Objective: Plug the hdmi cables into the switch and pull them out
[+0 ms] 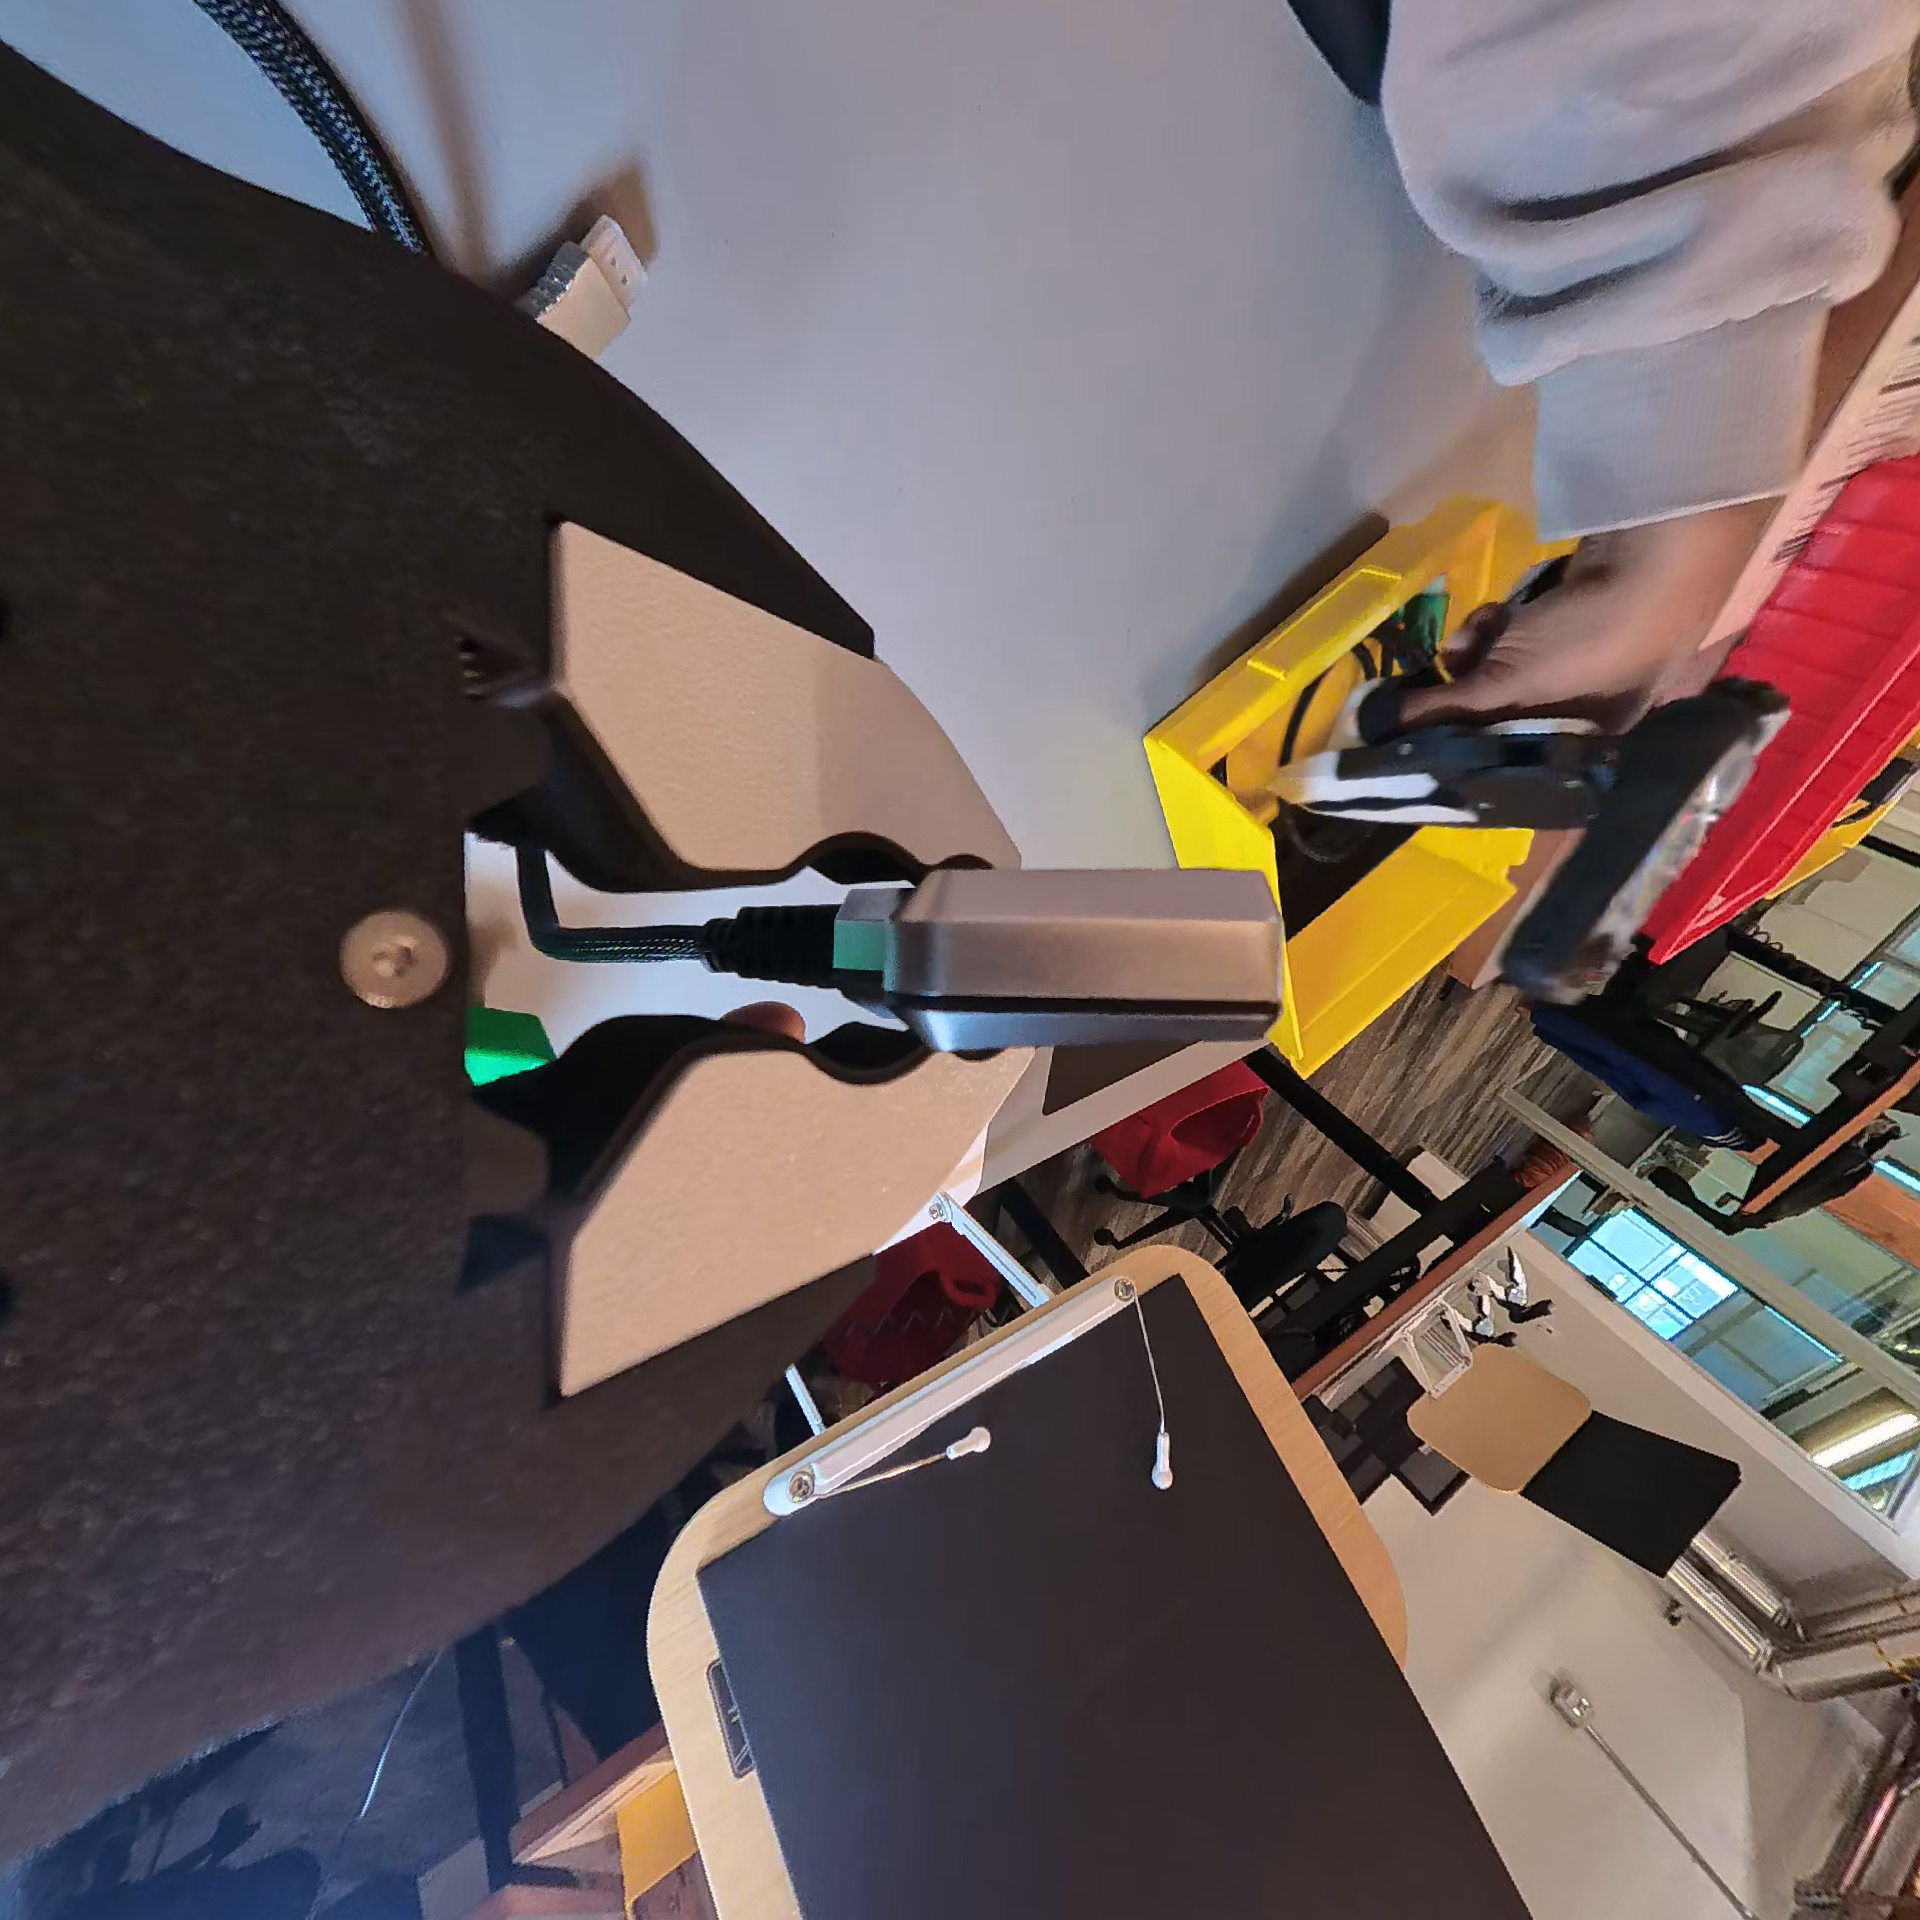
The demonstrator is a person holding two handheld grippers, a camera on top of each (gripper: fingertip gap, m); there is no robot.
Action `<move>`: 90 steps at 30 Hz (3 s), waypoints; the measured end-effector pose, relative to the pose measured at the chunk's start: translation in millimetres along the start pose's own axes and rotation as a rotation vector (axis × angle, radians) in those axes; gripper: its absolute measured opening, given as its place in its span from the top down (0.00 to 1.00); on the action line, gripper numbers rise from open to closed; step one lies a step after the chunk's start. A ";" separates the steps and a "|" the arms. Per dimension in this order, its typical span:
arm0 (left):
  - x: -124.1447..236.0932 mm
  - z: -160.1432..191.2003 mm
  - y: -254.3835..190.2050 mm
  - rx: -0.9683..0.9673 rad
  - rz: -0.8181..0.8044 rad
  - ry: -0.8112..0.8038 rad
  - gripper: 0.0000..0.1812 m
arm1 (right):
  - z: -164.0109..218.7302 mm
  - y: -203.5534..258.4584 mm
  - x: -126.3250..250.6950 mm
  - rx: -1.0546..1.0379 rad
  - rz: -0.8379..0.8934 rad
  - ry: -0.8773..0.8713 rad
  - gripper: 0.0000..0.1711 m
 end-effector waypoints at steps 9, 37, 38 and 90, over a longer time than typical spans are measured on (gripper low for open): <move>157.7 -37.9 -20.0 -0.108 0.029 -0.524 0.94 | -2.3 -6.1 4.6 -0.008 0.025 -0.015 0.86; 98.6 -23.7 -211.2 -0.908 0.596 -0.318 0.88 | 4.0 -65.8 57.5 -0.093 0.242 -0.021 0.87; 97.7 -29.0 -214.6 -0.910 0.589 -0.352 0.88 | 4.9 -65.3 56.2 -0.098 0.237 -0.021 0.87; 154.2 -7.9 -251.2 -1.100 0.680 -0.415 0.96 | 9.4 -68.6 66.4 -0.072 0.233 -0.031 0.87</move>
Point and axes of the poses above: each gripper's, where its closed fingertips meet, x back along the fingers, z out of its underside, y = z × x across the jaws, the point moved 3 cm from there along x, back along the fingers, and after that the axes turned 1 degree about -z, right-handed, at the moved point
